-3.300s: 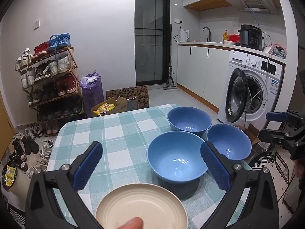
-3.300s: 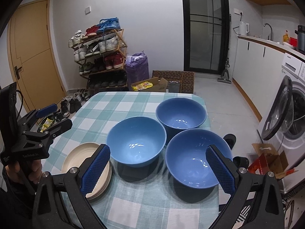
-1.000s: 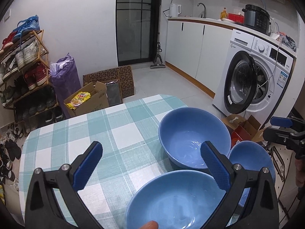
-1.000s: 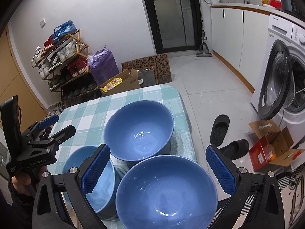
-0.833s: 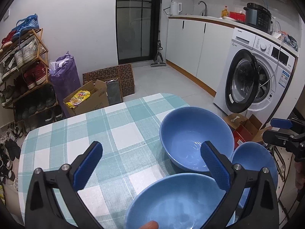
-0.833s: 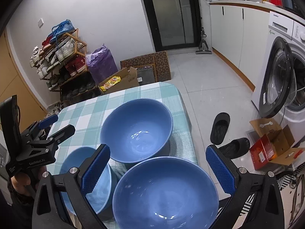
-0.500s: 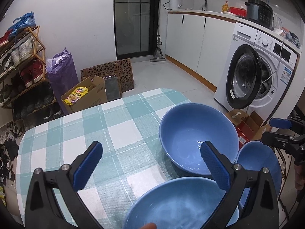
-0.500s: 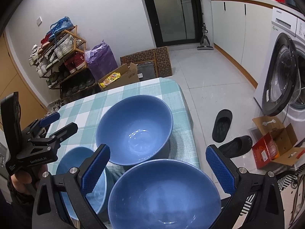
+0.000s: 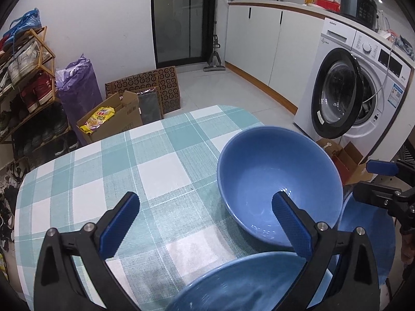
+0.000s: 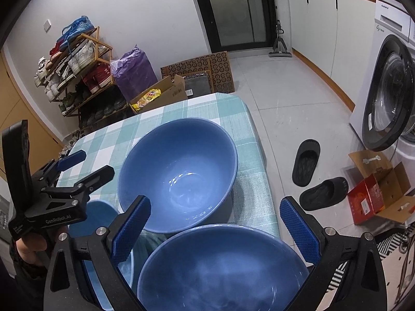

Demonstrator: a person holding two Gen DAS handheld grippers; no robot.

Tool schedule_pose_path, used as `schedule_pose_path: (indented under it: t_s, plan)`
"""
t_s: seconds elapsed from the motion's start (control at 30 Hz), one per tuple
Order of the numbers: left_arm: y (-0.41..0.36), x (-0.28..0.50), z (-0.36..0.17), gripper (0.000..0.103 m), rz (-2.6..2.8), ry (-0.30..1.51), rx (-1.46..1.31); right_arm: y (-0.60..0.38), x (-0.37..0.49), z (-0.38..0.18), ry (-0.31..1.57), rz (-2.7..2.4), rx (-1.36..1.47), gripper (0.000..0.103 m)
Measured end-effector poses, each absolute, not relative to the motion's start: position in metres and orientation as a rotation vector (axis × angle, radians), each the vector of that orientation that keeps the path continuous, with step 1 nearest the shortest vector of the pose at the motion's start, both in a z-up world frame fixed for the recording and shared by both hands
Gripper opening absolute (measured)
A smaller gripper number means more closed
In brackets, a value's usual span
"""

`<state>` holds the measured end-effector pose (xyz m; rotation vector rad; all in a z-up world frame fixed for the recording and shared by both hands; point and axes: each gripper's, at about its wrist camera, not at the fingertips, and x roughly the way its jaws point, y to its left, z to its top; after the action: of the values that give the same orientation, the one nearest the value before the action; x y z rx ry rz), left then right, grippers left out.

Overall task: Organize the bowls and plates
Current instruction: 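Move both open grippers forward to the rim of the nearest blue bowl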

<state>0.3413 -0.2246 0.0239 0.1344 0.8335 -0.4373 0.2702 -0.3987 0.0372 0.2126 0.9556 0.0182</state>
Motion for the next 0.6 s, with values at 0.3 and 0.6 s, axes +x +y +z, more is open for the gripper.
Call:
schedule_pose_path:
  t_s: [0.3, 0.6]
  plan:
    - [-0.228, 0.342, 0.023, 0.101, -0.442, 0.841, 0.133, -0.399, 0.281, 0.027, 0.974, 0.025, 0.222, 0.098]
    - [-0.227, 0.344, 0.039, 0.101, -0.427, 0.813, 0.147, -0.407, 0.282, 0.051, 0.953, 0.021, 0.186, 0.098]
